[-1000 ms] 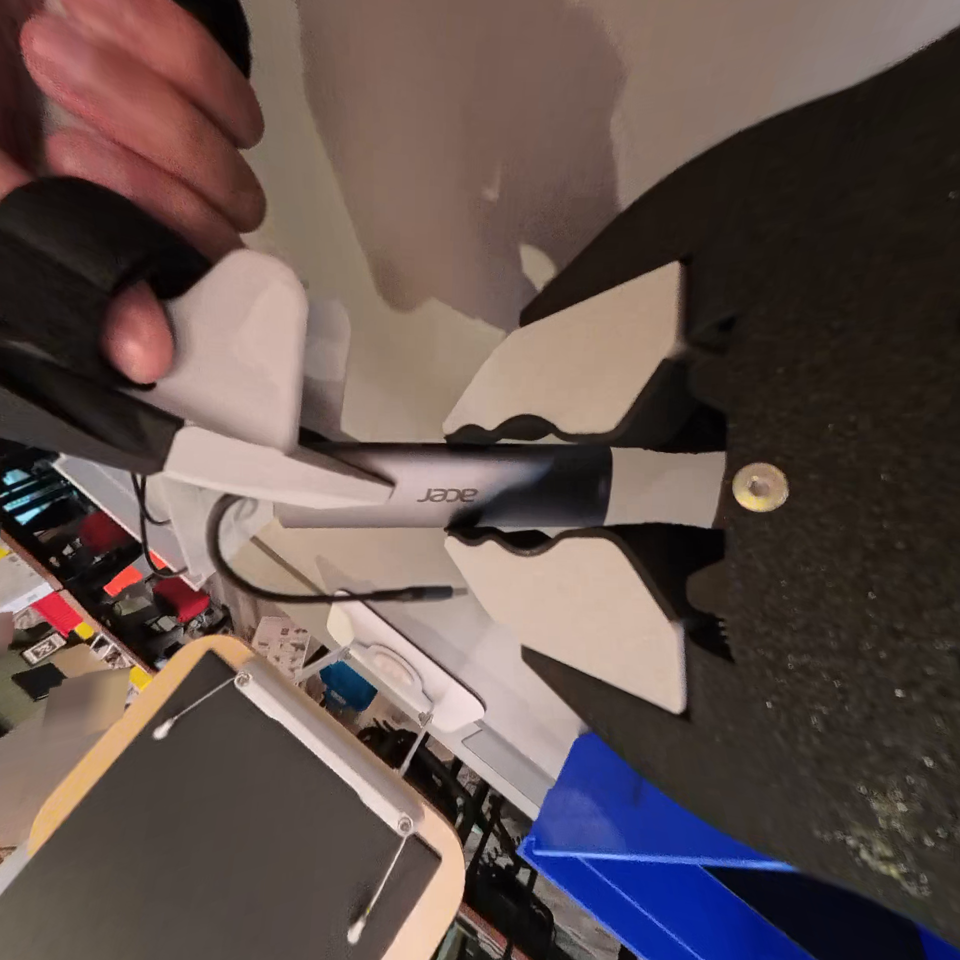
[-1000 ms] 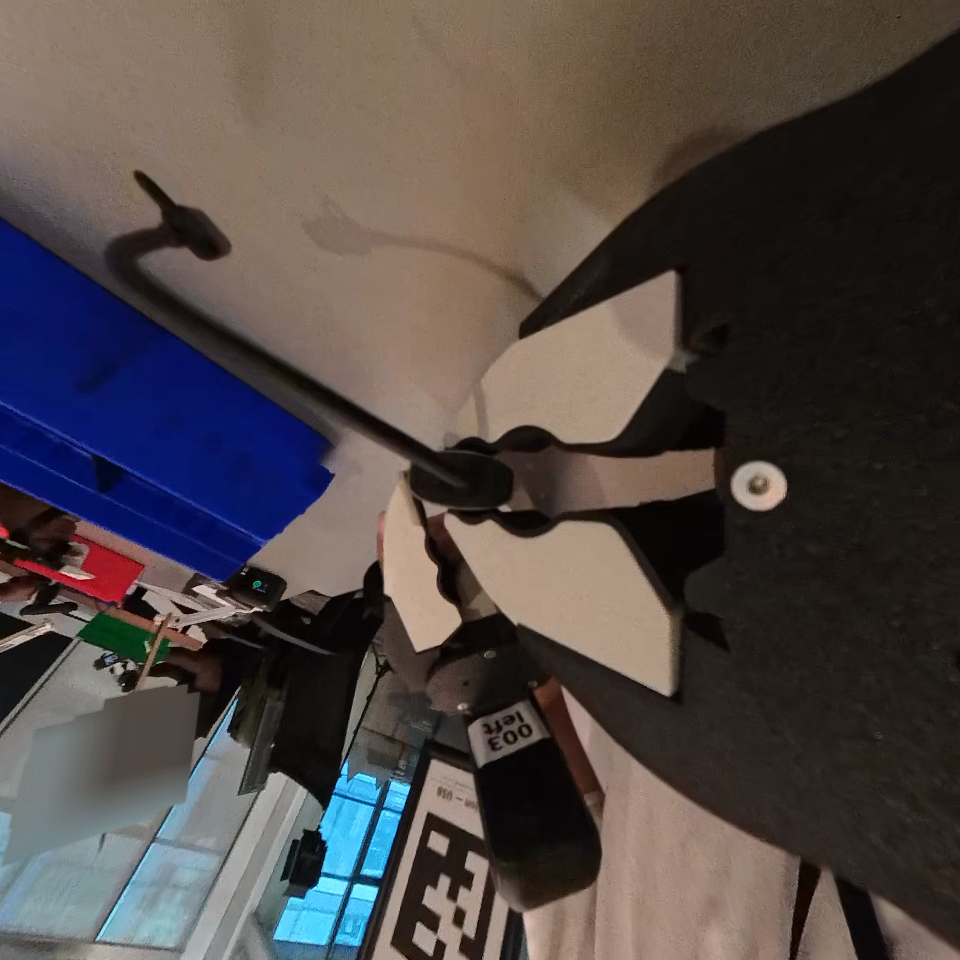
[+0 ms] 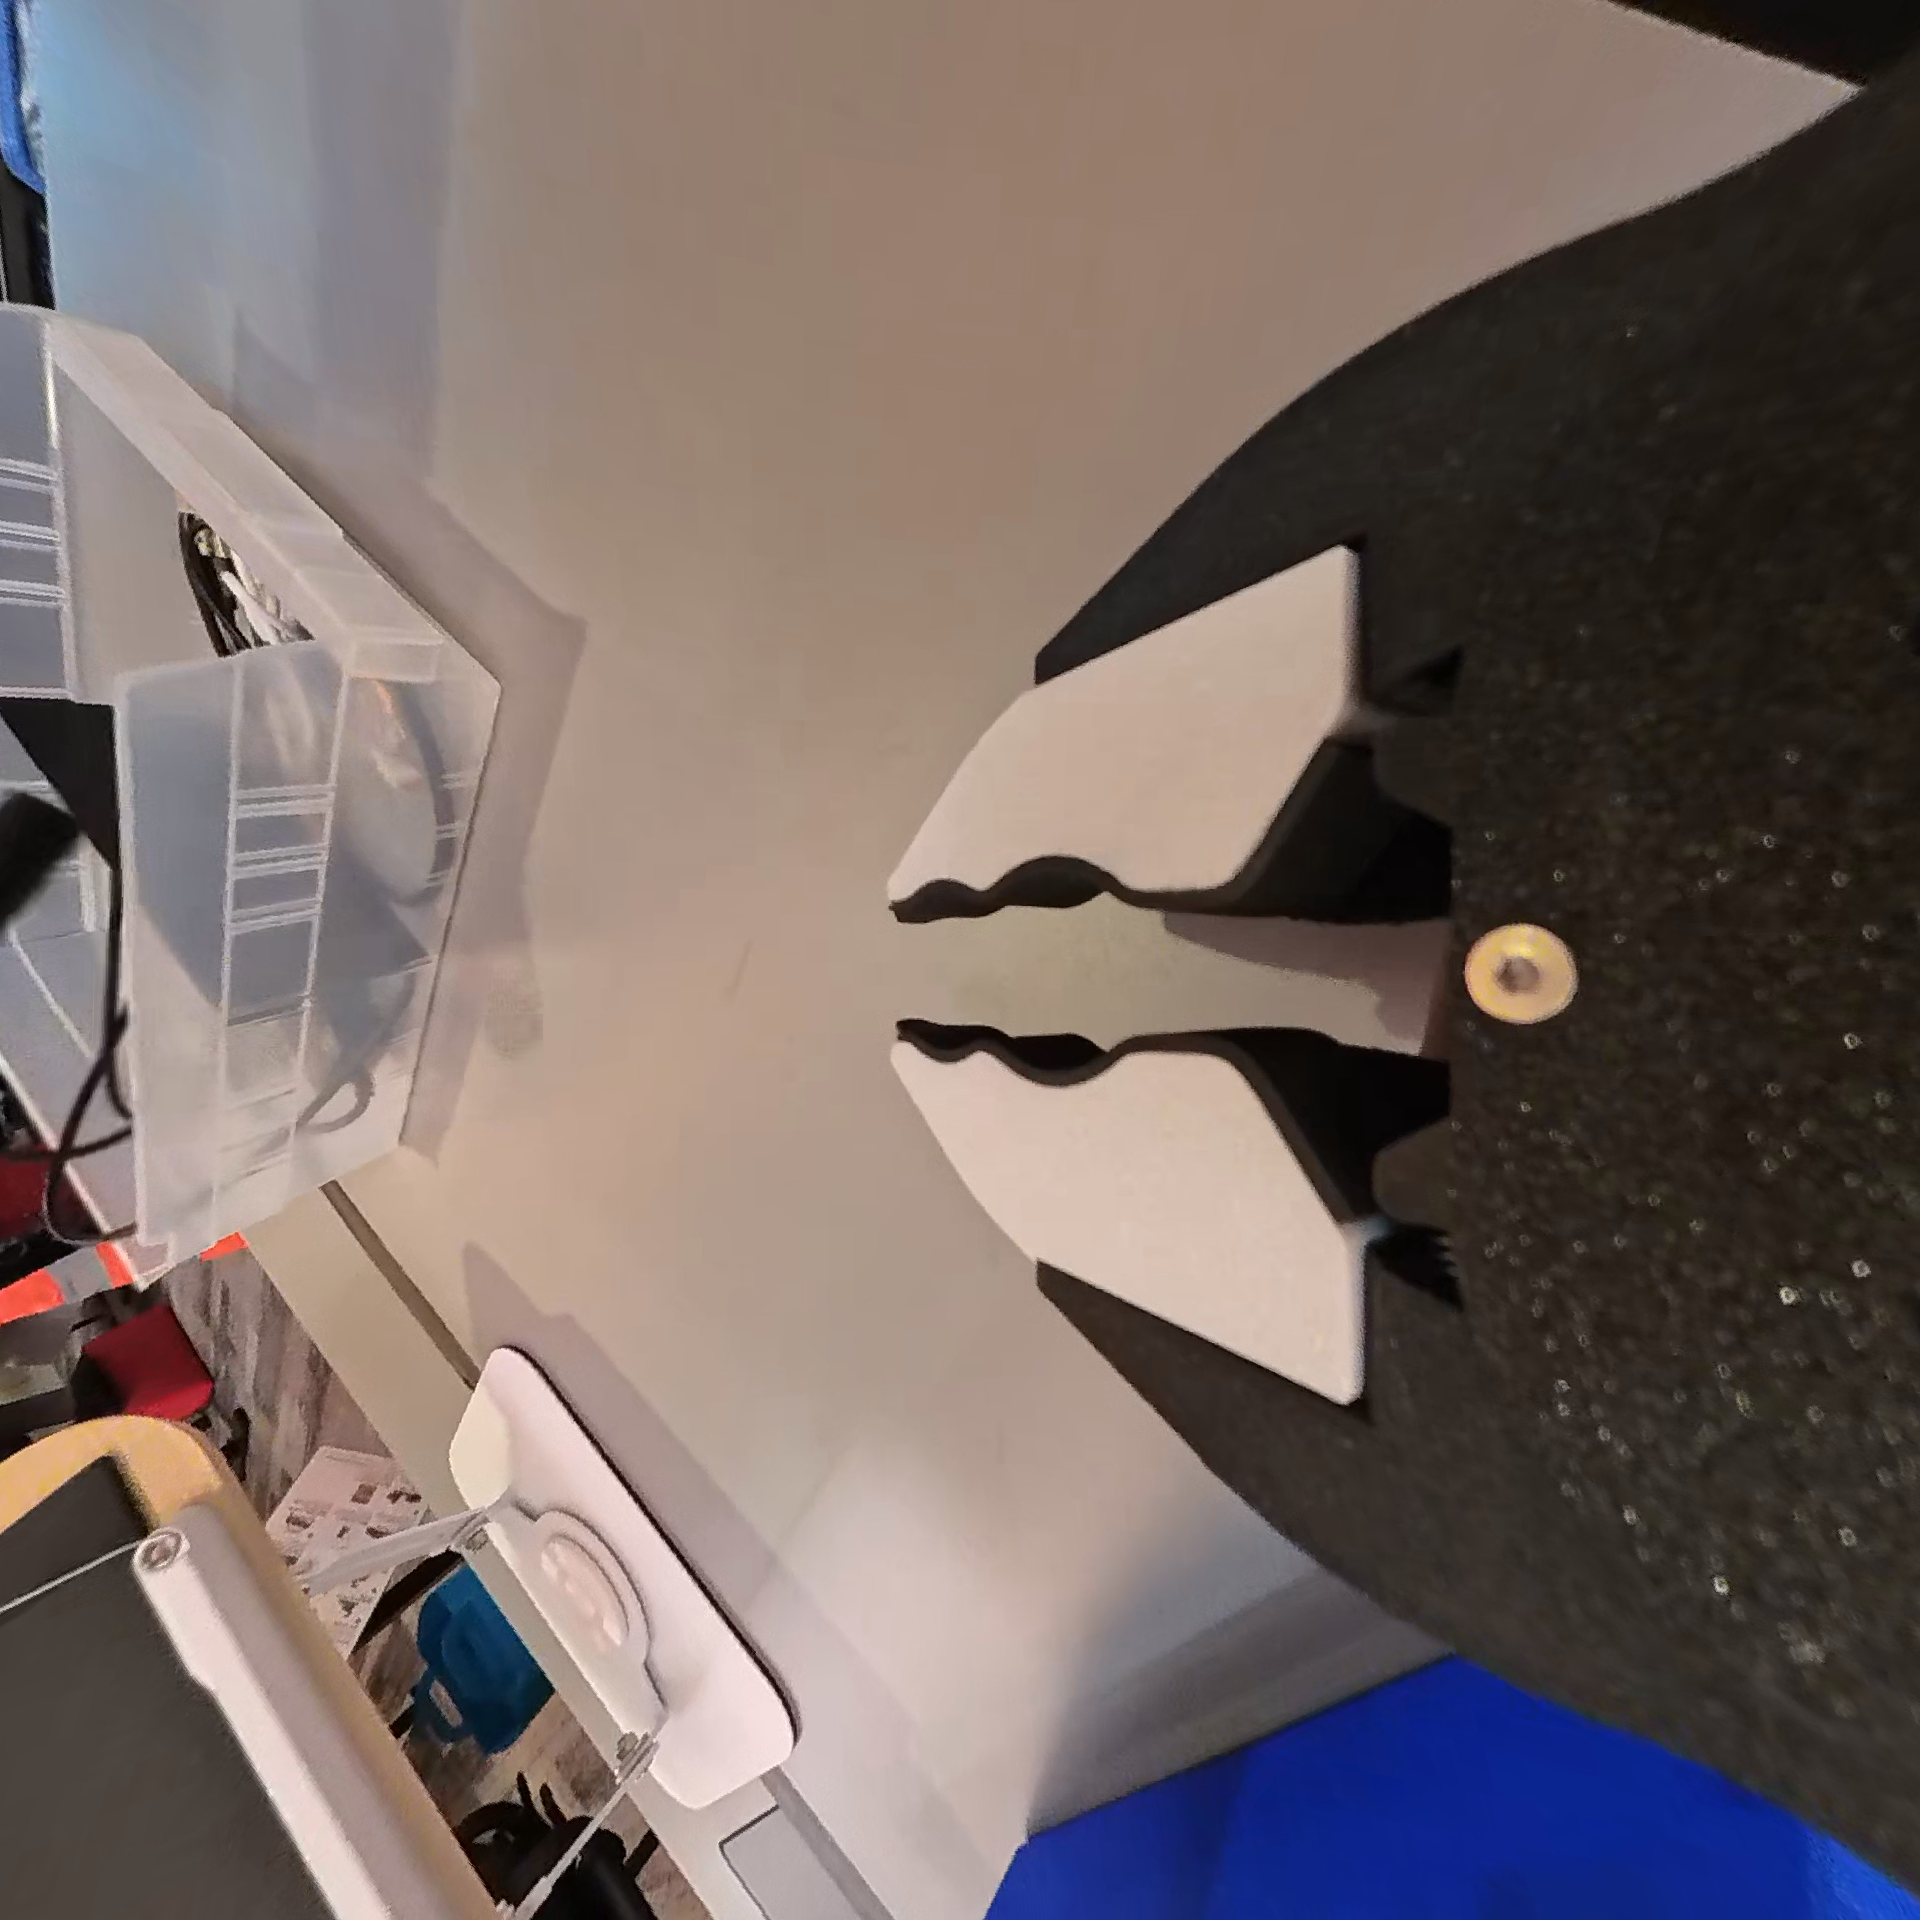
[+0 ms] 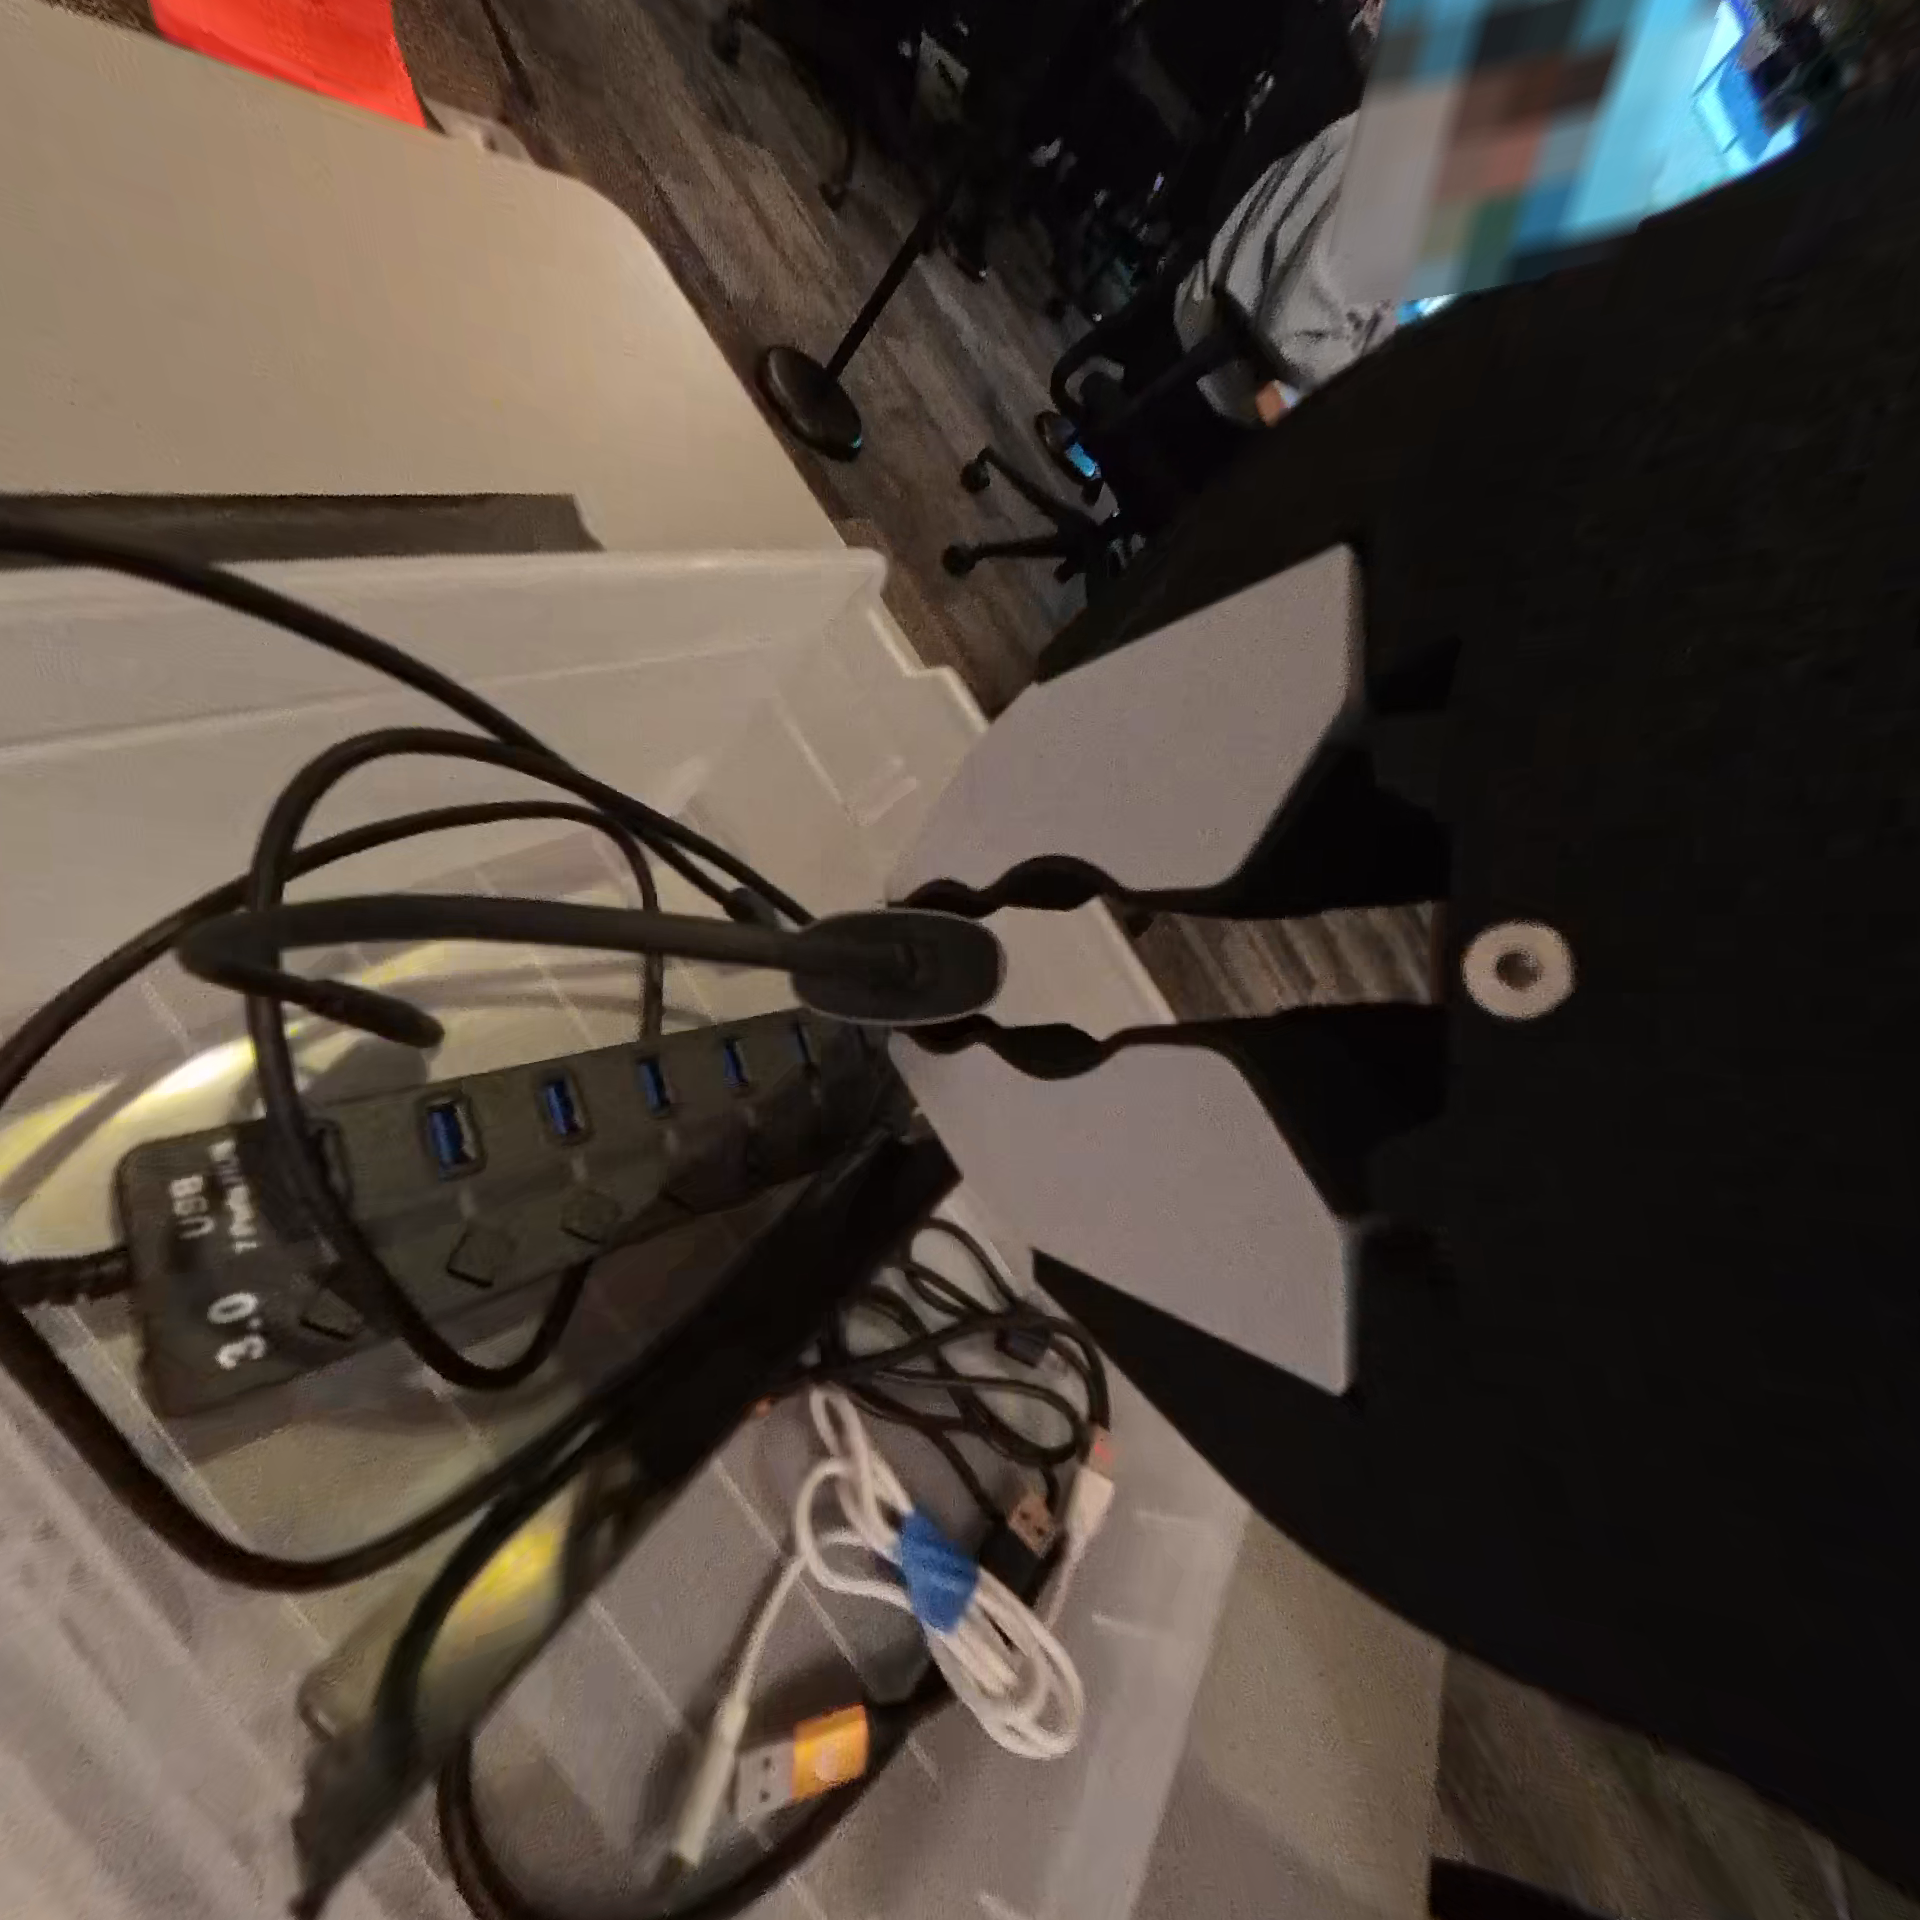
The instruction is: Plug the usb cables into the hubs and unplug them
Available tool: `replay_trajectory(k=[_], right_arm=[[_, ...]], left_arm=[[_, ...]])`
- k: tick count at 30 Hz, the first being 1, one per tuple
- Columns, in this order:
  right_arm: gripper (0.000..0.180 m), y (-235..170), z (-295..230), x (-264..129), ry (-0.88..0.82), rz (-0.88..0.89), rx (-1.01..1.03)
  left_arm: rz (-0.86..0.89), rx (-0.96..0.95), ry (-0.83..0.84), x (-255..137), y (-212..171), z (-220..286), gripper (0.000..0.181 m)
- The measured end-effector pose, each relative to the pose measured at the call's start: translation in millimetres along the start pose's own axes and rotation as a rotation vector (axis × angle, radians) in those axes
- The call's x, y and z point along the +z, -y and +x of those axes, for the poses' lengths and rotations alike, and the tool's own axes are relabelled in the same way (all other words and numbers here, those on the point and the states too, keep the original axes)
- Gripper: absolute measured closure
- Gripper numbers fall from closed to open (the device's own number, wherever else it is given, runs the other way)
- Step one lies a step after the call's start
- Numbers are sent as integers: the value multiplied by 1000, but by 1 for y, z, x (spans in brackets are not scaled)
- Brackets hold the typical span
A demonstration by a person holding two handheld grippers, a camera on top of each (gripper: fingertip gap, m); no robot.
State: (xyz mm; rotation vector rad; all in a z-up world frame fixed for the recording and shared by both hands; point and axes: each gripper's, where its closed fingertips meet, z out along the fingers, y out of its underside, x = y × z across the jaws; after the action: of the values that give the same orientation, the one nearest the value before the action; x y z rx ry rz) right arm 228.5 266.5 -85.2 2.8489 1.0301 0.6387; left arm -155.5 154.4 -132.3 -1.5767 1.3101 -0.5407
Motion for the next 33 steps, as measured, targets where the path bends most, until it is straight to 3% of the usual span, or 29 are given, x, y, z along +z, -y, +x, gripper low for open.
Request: replay_trajectory(k=[3, 9, 11, 13, 17, 21, 25, 28, 33], right_arm=[[163, 25, 0, 35, -10, -10, -14], [137, 41, -12, 65, 65, 67, 53], [129, 40, -19, 65, 128, 118, 86], [134, 36, -18, 60, 146, 195, 136], [126, 18, -17, 25, 186, 380, 282], [129, -17, -30, -44, 56, 647, 445], [132, -42, -99, -101, -7, 1061, 675], [122, -43, -174, -94, 51, 1243, 869], [122, -55, -237, -45, -68, 1138, 1130]], left_arm=[[8, -13, -2, -1, 1, -2, 162], [13, -93, -46, -2, -4, -2, 157], [9, -145, -82, -3, -3, 1, 156], [32, -195, -114, -8, 3, 3, 156], [72, -253, -115, -32, 6, -1, 156], [136, -286, -1, -73, 4, -24, 156], [203, -343, 215, -126, -9, -66, 156], [129, -430, 404, -166, -50, -100, 157], [-49, -495, 572, -205, -110, -140, 154]])
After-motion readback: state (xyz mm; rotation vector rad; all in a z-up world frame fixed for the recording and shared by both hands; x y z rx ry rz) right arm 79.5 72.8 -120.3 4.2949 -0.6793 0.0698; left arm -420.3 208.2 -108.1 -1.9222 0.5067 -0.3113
